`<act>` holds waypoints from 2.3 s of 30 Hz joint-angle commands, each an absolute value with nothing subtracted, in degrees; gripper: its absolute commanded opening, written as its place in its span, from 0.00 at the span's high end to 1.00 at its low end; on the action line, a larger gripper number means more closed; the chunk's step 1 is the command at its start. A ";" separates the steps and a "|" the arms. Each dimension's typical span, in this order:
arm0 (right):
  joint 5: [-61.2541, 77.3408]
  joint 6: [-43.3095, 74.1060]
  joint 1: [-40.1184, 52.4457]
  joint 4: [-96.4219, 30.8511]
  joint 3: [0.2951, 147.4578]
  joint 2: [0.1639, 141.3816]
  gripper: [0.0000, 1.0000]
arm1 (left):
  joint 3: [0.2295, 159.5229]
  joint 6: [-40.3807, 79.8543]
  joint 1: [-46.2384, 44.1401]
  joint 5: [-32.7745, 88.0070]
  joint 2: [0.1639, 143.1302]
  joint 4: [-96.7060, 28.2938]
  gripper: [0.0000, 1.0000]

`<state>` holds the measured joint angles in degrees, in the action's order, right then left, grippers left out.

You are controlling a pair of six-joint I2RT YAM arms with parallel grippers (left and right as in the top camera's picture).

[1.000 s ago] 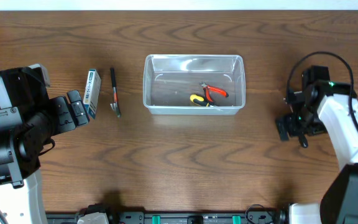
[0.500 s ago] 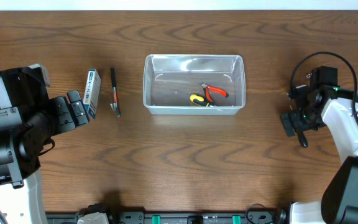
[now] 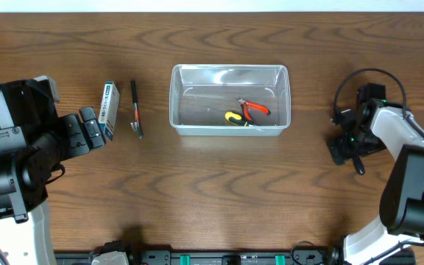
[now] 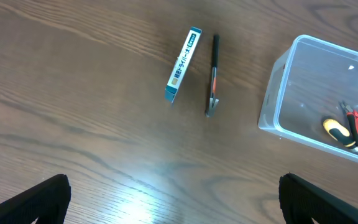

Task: Pack container
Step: 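Lower the right gripper onto the small yellow-handled screwdriver and grasp it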

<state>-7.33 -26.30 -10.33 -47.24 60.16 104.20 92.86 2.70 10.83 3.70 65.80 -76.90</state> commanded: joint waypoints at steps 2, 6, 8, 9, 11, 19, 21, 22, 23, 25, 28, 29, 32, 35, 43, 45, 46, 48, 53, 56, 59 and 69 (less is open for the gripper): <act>-6.31 -26.17 -11.00 -46.52 59.88 106.72 0.13 | 93.89 1.72 11.14 3.86 65.93 -77.10 0.02; -5.74 -25.04 -11.97 -46.17 59.57 106.89 0.20 | 93.89 1.72 11.14 3.86 65.93 -77.10 0.02; -5.72 -23.92 -12.64 -46.04 59.18 106.89 0.23 | 93.89 1.72 11.14 3.86 65.93 -77.10 0.02; -5.54 -23.38 -12.95 -46.00 59.02 106.89 0.24 | 93.89 1.72 11.14 3.86 65.91 -77.10 0.02; -5.52 -22.83 -13.65 -46.00 58.67 106.89 0.24 | 93.89 1.72 11.14 3.86 65.91 -77.12 0.02; -4.12 -22.74 -15.49 -46.00 58.48 106.89 0.34 | 93.89 1.72 11.14 3.86 65.91 -77.14 0.02; -4.05 -22.74 -15.62 -45.98 58.48 106.89 0.39 | 93.89 1.72 11.14 3.86 65.91 -77.17 0.02; -4.05 -22.74 -15.62 -45.89 58.48 106.89 0.42 | 93.89 1.72 11.14 3.86 65.91 -77.17 0.02; -4.05 -22.74 -15.64 -45.87 58.48 106.89 0.46 | 93.89 1.72 11.14 3.86 65.91 -77.17 0.02; -4.05 -22.74 -15.64 -45.87 58.48 106.89 0.52 | 93.89 1.72 11.14 3.86 65.91 -77.17 0.02; -4.05 -22.74 -15.64 -45.82 58.48 106.89 0.59 | 93.89 1.69 11.14 3.86 65.91 -77.14 0.02; -4.05 -22.74 -15.64 -45.80 58.48 106.89 0.62 | 93.89 1.69 11.14 3.86 65.91 -77.14 0.02; -4.05 -22.74 -15.64 -45.80 58.48 106.89 0.64 | 93.89 1.69 11.14 3.86 65.91 -77.14 0.02; -4.05 -22.74 -15.62 -45.82 58.48 106.89 0.64 | 93.89 1.69 11.14 3.86 65.91 -77.14 0.02; -4.05 -22.74 -15.64 -45.87 58.48 106.89 0.78 | 93.89 1.69 11.14 3.84 65.91 -77.12 0.02; -4.05 -22.74 -15.62 -45.84 58.48 106.89 0.78 | 93.89 1.69 11.14 3.84 65.91 -77.12 0.02; -4.05 -22.74 -15.64 -45.84 58.48 106.89 0.78 | 93.89 1.69 11.14 3.84 65.91 -77.14 0.02; -4.05 -22.74 -15.64 -45.84 58.48 106.89 0.80 | 93.89 1.69 11.14 3.86 65.91 -77.12 0.02; -4.05 -22.76 -15.64 -45.82 58.48 106.89 0.83 | 93.89 1.69 11.14 3.84 65.91 -77.12 0.02; -4.05 -22.76 -15.64 -45.82 58.48 106.89 0.85 | 93.89 1.69 11.14 3.84 65.91 -77.12 0.02; -4.08 -22.74 -15.64 -45.80 58.48 106.89 0.88 | 93.89 1.69 11.14 3.84 65.91 -77.12 0.02; -4.03 -20.86 -15.55 -44.97 58.54 106.83 0.99 | 93.89 1.69 11.14 3.86 65.91 -77.12 0.02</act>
